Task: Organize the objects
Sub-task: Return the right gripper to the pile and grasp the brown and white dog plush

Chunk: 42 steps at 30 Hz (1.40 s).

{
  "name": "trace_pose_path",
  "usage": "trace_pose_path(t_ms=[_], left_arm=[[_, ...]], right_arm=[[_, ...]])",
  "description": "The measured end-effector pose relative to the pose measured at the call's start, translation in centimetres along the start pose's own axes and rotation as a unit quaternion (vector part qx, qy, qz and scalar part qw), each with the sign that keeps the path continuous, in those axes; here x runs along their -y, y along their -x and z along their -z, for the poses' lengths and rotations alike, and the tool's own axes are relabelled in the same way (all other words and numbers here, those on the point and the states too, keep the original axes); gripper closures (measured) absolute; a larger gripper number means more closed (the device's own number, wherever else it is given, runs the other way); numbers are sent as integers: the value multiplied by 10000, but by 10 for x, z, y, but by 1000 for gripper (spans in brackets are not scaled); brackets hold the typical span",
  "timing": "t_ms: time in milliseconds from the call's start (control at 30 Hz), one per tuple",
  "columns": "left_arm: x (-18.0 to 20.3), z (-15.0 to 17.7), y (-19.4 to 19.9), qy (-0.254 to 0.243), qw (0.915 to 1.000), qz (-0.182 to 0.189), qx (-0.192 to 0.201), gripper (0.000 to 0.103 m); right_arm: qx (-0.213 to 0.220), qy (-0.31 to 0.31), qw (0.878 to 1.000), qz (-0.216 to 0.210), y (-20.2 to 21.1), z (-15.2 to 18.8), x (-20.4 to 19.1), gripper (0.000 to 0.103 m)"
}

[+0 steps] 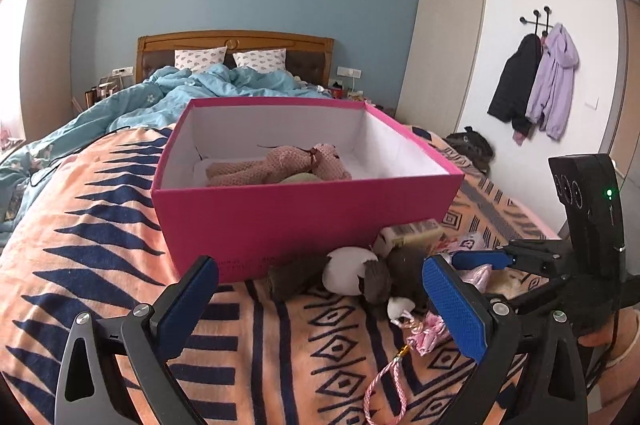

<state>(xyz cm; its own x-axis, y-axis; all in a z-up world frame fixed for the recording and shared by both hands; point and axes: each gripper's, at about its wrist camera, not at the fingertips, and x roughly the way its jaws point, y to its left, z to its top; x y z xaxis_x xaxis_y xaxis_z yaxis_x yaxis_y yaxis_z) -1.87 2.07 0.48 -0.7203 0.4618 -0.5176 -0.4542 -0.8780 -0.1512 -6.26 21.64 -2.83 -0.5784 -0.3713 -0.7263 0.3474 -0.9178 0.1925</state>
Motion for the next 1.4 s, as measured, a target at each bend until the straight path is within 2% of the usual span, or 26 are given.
trace_pose_path(t_ms=[200, 267, 333, 400, 500, 667, 767, 833, 1033, 1267, 1400], left_arm=[[2, 5, -4, -187, 9997, -72, -133, 0], [1, 4, -7, -273, 9994, -110, -177, 0], [1, 3, -12, -357, 9990, -140, -219, 0], [1, 1, -18, -438, 9985, -169, -276, 0], [1, -2, -27, -497, 9979, -205, -364, 0], [0, -4, -37, -564, 9970, -213, -481, 0], [0, -4, -40, -637, 9964, -214, -523, 0], [0, -6, -41, -676, 9961, -189, -528, 0], [-1, -10, -40, -730, 9959, -118, -519, 0], [3, -10, -27, -876, 9944, 286, -514, 0], [11, -4, -26, -1067, 9895, 715, -664, 0]], right_arm=[[-653, 329, 9972, -154, -1, 33, 3, 27], [-737, 448, 9961, -163, 5, 40, 3, 27], [-585, 312, 9974, -265, 15, 38, 7, 27], [-246, 159, 9986, -441, 24, 29, 10, 27], [60, -10, 9991, -408, 19, 14, 10, 27], [15, -212, 9998, -37, -13, 2, 12, 29], [-66, -336, 9994, -32, -26, 2, 18, 33], [-75, -321, 9994, -66, -32, 3, 18, 42], [17, -284, 9992, -287, -28, 0, 22, 47], [201, 95, 9982, -556, 4, 4, 21, 48], [289, 259, 9967, -706, 25, 5, 20, 49]])
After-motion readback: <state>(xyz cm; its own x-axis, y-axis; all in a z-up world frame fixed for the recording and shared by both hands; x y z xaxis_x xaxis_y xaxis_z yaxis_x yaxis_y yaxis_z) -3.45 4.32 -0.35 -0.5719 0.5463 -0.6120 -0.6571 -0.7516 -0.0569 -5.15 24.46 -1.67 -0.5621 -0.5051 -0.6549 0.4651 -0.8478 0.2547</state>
